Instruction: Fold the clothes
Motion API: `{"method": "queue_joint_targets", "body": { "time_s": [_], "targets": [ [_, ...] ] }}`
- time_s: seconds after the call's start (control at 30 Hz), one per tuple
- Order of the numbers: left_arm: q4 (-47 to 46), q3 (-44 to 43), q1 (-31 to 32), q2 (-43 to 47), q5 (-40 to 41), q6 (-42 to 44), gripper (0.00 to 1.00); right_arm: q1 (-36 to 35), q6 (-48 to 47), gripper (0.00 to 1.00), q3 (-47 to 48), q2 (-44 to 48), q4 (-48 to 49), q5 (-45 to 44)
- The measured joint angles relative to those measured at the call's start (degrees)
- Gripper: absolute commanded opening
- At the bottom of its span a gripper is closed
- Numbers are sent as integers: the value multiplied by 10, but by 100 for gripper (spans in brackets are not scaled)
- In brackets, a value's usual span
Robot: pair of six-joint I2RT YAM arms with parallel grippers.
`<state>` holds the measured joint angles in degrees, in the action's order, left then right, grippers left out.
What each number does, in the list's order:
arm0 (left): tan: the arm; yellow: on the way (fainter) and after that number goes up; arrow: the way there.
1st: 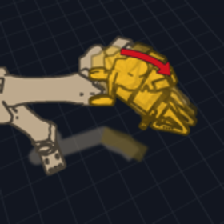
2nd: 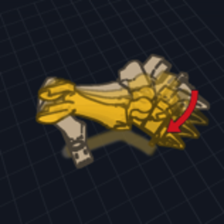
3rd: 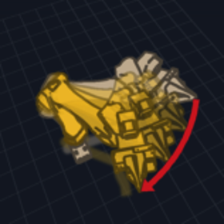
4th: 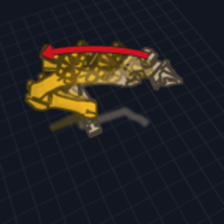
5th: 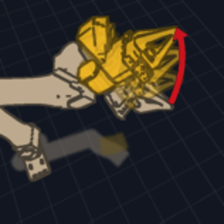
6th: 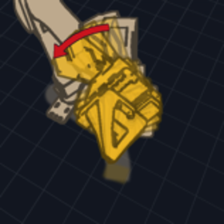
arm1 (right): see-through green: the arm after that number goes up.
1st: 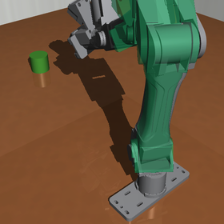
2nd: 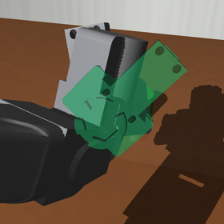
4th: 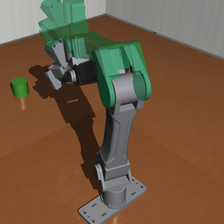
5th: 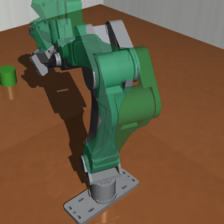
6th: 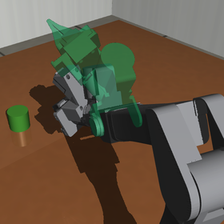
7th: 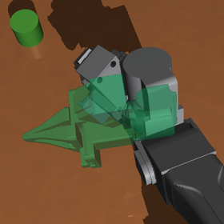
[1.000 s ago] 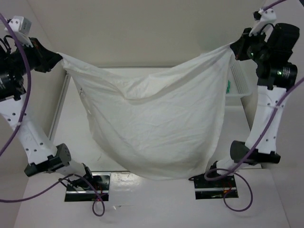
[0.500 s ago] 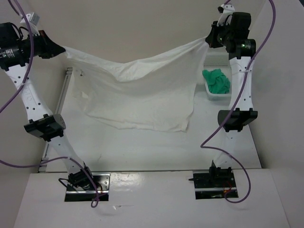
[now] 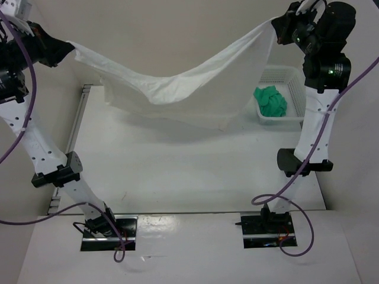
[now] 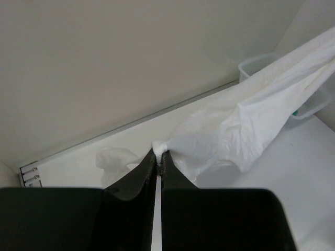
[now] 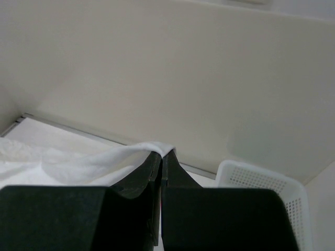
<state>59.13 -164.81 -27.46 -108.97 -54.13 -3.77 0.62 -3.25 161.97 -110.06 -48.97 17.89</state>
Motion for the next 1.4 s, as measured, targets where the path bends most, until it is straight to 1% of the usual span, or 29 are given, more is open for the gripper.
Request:
{"method": "queue_joint_targets", "body": {
  "time_s": [0.13,0.23,0.37,0.43,0.53,0.6,0.67,0.77,0.93,1.13,1.27,1.4],
  "targets": [
    [22,18,-19,51,-28,8,0,0,-6,0,-12,50,-15,39],
    [48,36,-29,100,-38,22,0,-1,-11,0,-50,100,-30,72],
    [69,64,-30,184,-47,32,0,-1,-17,0,-164,199,-30,100],
    [69,76,-30,229,-46,34,0,-1,-18,0,-234,259,-19,101],
    [62,99,-30,292,-45,33,0,-1,-19,0,-313,343,-6,98],
    [44,132,-30,339,-43,27,0,-1,-20,0,-350,392,10,96],
    [10,195,-30,400,-41,13,0,-1,-20,0,-381,438,26,93],
    [-47,273,-30,477,-36,-10,0,-1,-22,0,-390,479,40,91],
    [-83,291,-30,497,-36,-25,0,-1,-24,0,-386,492,58,83],
    [-99,350,-30,489,-32,-27,0,-1,-20,0,-381,451,59,79],
    [-120,432,-30,469,-28,-26,0,-1,-15,0,-386,404,61,79],
    [-146,543,-30,443,-14,-20,0,-2,-16,0,-442,353,83,75]
  ]
}}
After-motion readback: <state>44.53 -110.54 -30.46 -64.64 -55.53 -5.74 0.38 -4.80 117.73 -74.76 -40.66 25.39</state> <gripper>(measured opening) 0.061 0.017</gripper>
